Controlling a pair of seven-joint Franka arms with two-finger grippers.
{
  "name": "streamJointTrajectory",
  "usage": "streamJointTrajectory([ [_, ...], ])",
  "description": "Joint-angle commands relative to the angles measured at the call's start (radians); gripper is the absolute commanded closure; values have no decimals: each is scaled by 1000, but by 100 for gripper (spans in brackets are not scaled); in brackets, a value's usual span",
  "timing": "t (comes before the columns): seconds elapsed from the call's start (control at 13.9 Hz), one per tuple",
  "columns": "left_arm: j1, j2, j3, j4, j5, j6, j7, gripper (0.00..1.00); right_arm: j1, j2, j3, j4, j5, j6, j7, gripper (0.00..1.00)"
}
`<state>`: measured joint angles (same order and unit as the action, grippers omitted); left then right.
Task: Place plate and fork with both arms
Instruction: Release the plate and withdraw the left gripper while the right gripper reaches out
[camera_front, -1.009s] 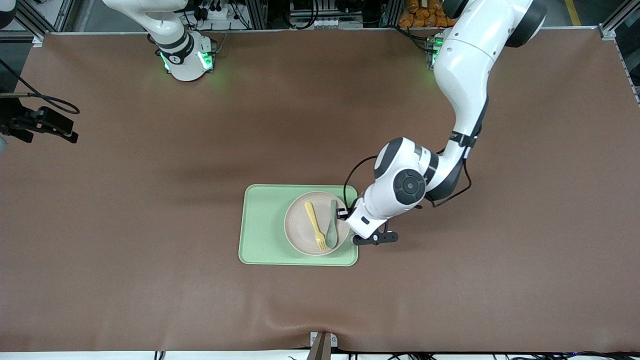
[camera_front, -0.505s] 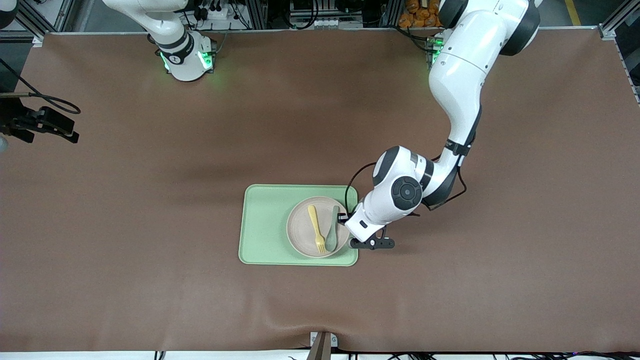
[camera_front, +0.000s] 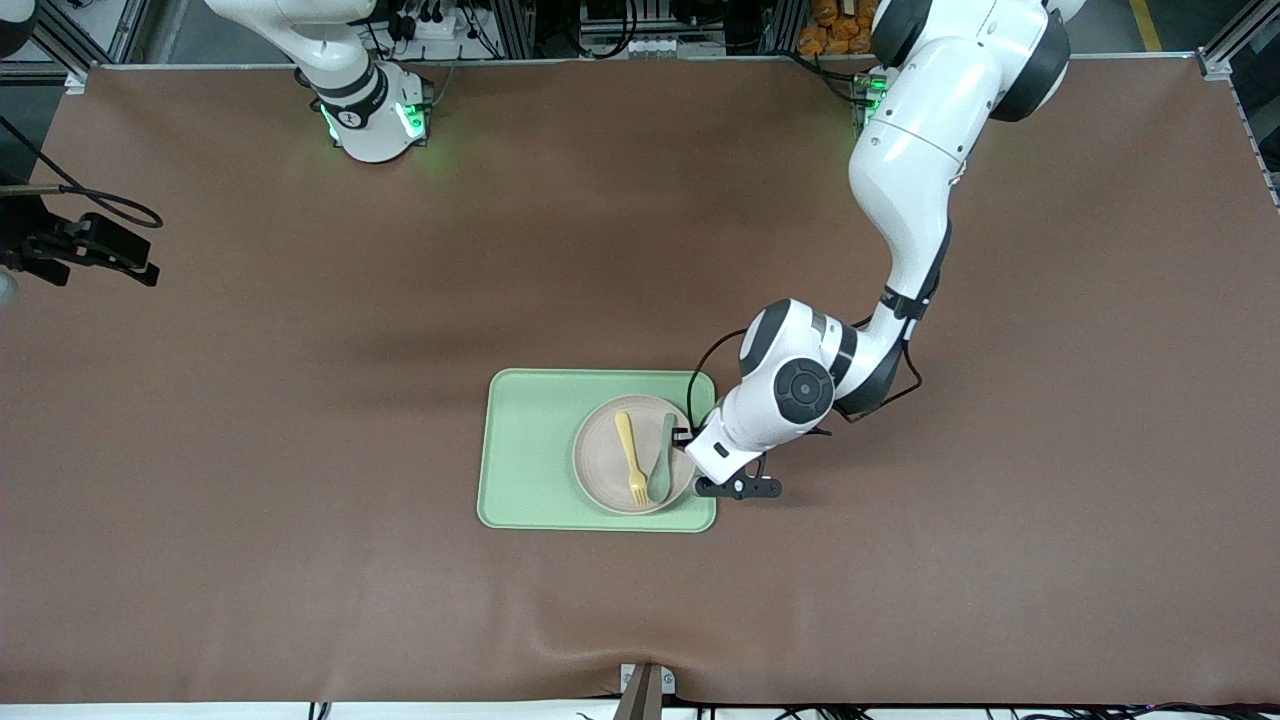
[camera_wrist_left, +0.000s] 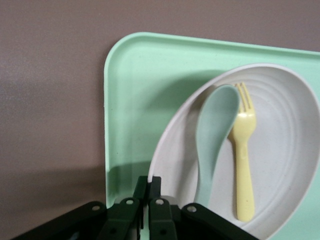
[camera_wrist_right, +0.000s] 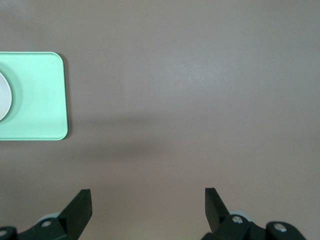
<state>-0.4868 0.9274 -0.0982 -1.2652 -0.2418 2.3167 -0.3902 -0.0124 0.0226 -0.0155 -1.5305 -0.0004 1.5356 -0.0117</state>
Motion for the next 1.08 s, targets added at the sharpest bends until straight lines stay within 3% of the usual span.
streamJointTrajectory([
  [0.0, -3, 11, 3, 30, 15, 10, 1, 0, -18, -6, 16, 0, 14, -6, -4, 0],
  [0.22, -3, -34, 11, 21, 32, 3, -7, 0, -12, -3, 19, 0, 22, -5, -8, 0],
  [0.36, 19, -96, 12, -5, 82, -32, -6, 0, -11, 3, 17, 3, 95, -2, -11, 0],
  [0.65, 132, -266, 11, -5, 219, -329, 0, 0, 55, 39, 19, 18, 125, 46, -2, 0],
  [1.01, 304, -468, 8, -3, 332, -618, 49, 0, 156, 180, 20, 122, 151, 96, -2, 0],
])
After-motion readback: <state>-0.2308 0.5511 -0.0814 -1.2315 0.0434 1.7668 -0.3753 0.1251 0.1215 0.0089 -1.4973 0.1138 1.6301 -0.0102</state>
